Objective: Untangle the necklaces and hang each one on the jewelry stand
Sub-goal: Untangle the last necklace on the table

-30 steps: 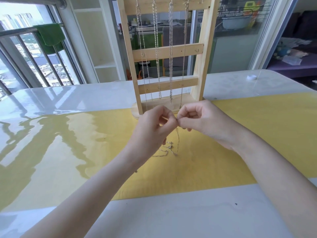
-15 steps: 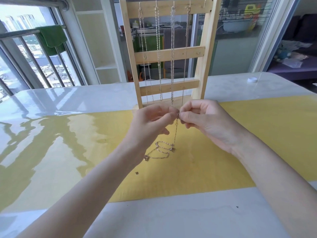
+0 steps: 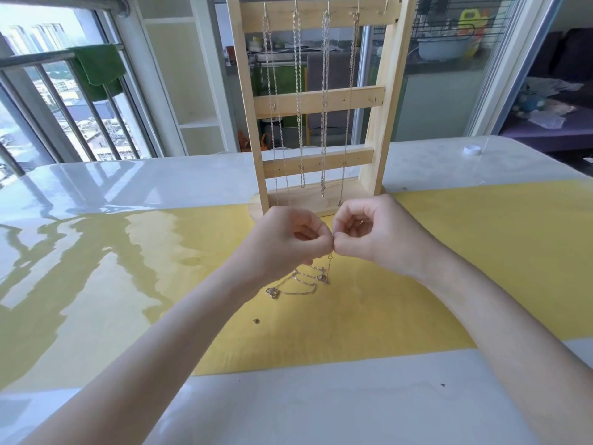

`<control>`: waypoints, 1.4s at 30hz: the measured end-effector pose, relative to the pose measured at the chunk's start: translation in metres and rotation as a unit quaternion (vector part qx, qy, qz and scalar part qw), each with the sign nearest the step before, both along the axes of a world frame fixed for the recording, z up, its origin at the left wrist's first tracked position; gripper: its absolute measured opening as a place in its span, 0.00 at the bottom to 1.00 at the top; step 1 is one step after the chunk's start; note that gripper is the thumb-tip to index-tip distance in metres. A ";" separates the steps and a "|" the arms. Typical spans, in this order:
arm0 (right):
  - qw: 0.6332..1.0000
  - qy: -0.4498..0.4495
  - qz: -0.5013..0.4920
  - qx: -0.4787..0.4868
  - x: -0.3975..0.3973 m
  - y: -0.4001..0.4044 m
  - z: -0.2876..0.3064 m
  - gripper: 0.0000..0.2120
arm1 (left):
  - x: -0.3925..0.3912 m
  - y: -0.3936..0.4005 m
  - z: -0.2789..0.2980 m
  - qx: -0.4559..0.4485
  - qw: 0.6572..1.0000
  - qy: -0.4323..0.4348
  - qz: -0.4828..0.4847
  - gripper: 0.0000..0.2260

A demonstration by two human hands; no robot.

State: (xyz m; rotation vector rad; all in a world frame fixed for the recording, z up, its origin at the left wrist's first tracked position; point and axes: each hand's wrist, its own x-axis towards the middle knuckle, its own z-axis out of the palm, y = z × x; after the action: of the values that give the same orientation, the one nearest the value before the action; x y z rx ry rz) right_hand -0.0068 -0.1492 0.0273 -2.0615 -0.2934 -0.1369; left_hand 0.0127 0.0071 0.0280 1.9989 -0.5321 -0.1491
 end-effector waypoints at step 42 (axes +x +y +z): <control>0.991 -0.065 0.036 0.109 0.003 -0.006 0.006 0.03 | 0.002 0.003 0.005 -0.223 0.962 0.152 -0.051 0.10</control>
State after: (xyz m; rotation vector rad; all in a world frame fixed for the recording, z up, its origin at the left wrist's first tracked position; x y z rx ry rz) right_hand -0.0041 -0.1555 0.0335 -1.8261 -0.4141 -0.2480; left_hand 0.0145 0.0096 0.0333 1.4757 -0.4247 -0.3620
